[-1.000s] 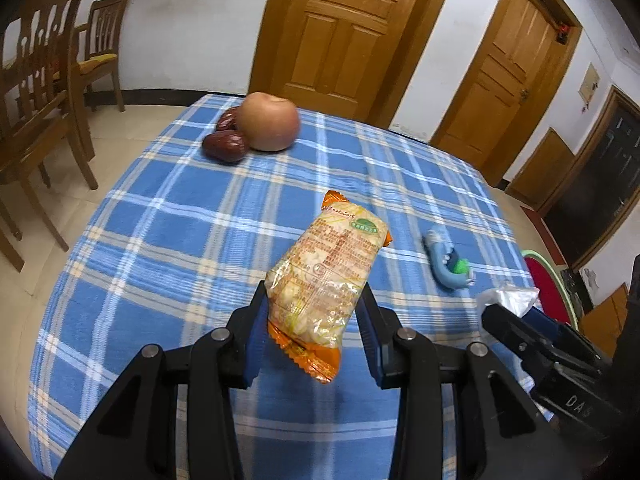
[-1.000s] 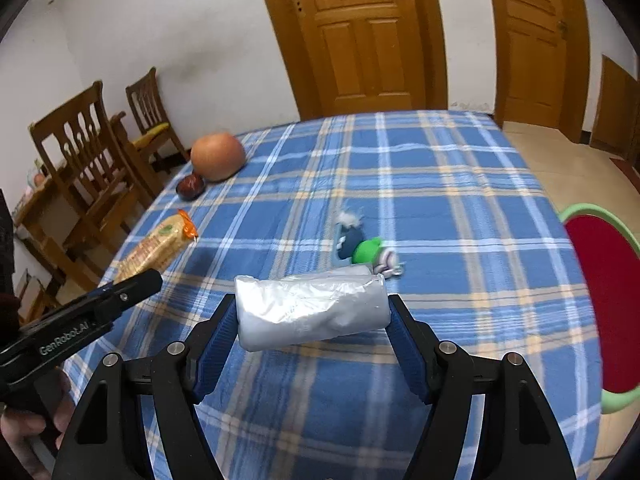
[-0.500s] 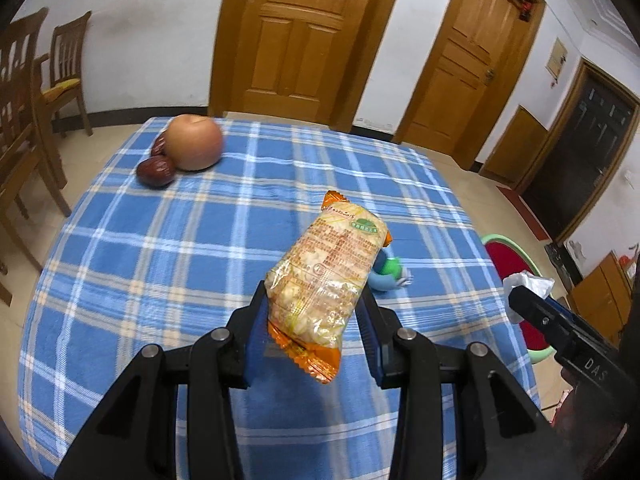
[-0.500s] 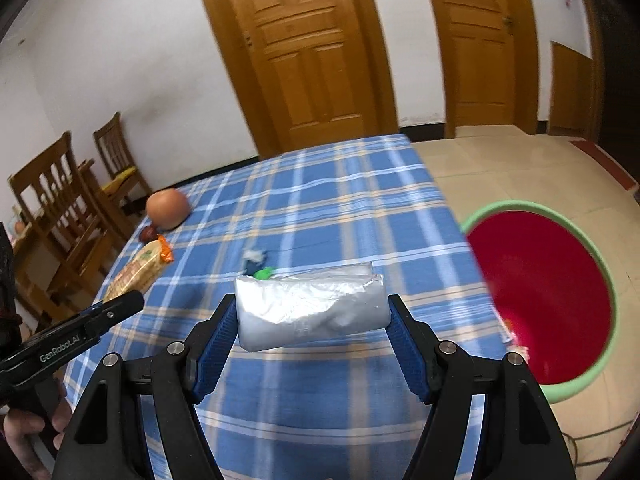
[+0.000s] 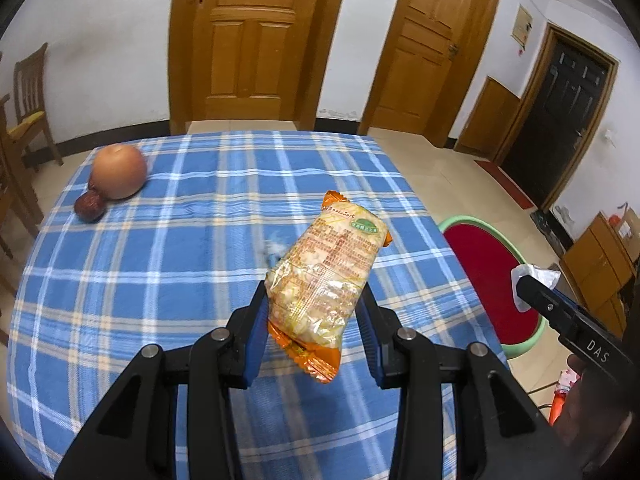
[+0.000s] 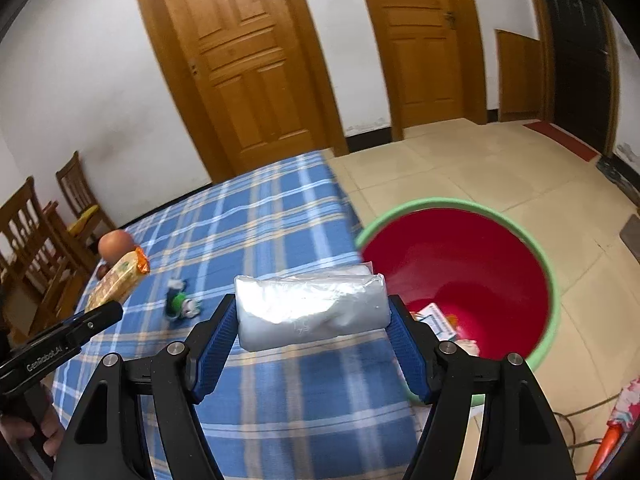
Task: Collect trash
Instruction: 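Carry the foil item toward the bucket with the right tool while the left tool carries the snack bag, then open the right tool over the bucket and drop the foil item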
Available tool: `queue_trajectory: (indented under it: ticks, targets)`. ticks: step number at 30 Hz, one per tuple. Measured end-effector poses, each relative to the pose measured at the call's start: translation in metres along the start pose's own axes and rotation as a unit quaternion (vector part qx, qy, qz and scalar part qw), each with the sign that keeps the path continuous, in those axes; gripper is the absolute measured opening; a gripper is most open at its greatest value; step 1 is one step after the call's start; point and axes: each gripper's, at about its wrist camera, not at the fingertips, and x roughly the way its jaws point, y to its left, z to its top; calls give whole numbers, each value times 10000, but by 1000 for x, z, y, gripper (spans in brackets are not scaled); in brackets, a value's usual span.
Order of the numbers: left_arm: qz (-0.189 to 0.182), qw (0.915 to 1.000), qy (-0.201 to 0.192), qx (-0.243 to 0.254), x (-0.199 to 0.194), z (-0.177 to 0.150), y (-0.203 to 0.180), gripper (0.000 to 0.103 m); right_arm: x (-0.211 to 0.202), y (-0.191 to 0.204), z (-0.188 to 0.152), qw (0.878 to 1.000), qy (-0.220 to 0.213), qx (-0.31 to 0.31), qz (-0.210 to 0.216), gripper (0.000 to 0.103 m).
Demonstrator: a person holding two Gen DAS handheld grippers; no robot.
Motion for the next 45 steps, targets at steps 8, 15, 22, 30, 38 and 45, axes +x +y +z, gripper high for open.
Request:
queue_trajectory:
  ticks: [8, 15, 22, 30, 38, 45]
  targets:
    - [-124, 9993, 129, 314, 19, 7, -37, 41, -1, -38, 2, 9993, -30, 289, -242, 74]
    - [-229, 9980, 257, 538, 38, 11, -65, 41, 4, -72, 2, 9975, 38, 532, -461, 74]
    - [-331, 9962, 384, 702, 58, 15, -92, 41, 11, -98, 1, 9961, 137, 654, -569, 75]
    - [-451, 9937, 492, 899, 75, 18, -120, 41, 16, -116, 2, 9955, 179, 763, -534, 75]
    - [-609, 9908, 619, 1040, 87, 18, -139, 41, 20, -128, 0, 9943, 209, 870, -575, 78]
    - [-774, 9876, 688, 1184, 93, 14, -155, 41, 14, -140, 0, 9923, 102, 1007, -711, 80]
